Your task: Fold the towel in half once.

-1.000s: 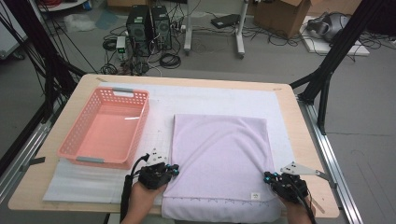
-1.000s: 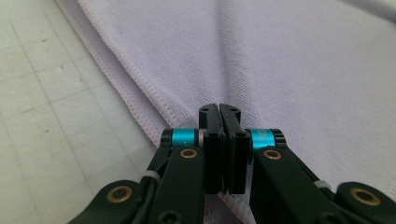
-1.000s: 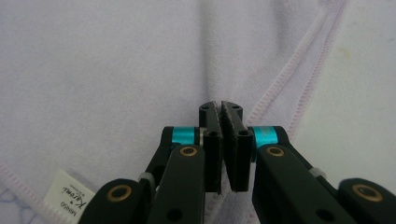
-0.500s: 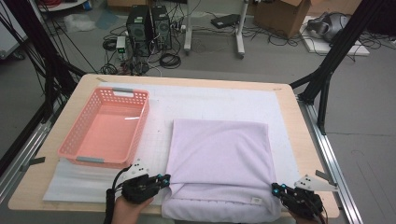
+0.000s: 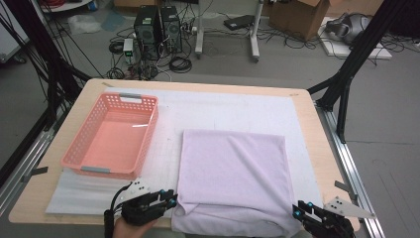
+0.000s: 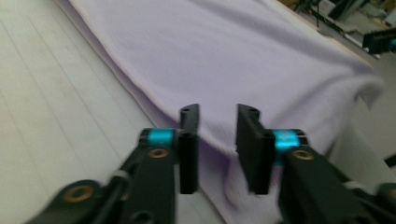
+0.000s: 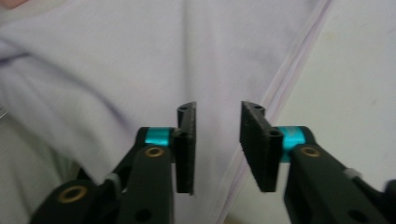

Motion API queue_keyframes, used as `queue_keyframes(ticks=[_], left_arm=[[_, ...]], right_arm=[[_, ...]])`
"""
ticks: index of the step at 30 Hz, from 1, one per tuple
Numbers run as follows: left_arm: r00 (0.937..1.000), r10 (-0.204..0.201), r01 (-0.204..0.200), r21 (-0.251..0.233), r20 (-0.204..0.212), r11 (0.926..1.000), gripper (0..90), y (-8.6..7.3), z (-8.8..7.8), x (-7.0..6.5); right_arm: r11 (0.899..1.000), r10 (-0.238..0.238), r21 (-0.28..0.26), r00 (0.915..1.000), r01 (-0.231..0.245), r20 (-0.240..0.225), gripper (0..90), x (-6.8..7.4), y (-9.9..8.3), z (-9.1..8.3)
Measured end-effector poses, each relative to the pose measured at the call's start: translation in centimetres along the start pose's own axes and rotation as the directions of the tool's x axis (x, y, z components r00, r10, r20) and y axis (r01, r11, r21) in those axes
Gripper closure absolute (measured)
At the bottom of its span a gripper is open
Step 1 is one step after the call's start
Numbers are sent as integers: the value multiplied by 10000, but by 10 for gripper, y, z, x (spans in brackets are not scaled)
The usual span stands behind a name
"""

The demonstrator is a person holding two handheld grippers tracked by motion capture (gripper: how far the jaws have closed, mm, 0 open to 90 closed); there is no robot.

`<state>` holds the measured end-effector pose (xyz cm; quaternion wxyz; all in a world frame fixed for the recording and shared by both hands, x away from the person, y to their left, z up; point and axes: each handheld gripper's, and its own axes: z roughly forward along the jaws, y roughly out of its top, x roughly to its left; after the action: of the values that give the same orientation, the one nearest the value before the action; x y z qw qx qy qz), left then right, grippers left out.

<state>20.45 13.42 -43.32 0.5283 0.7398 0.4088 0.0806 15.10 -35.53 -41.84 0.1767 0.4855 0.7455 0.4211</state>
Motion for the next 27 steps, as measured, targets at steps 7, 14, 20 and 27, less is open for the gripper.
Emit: queue_keyframes(ticks=[7, 14, 20, 27], left_arm=[[9984, -264, 278, 269, -508, 9993, 512, 22, 43, 26], [9954, 619, -500, 1546, -731, 9867, 748, 24, 75, 23], [9979, 358, -263, 1674, -541, 9855, 882, 23, 62, 22], [9986, 533, -533, 1331, 37, 9897, 757, 22, 45, 22]], right_arm=[[9997, -152, 215, 9963, 134, 841, 691, -23, 24, 45], [9950, -490, 925, 9927, 389, 1101, 831, -40, 37, 87], [9929, -471, 1135, 9948, 368, 897, 872, -44, 37, 73], [9908, -414, 1302, 9983, 358, 408, 783, -47, 33, 64]])
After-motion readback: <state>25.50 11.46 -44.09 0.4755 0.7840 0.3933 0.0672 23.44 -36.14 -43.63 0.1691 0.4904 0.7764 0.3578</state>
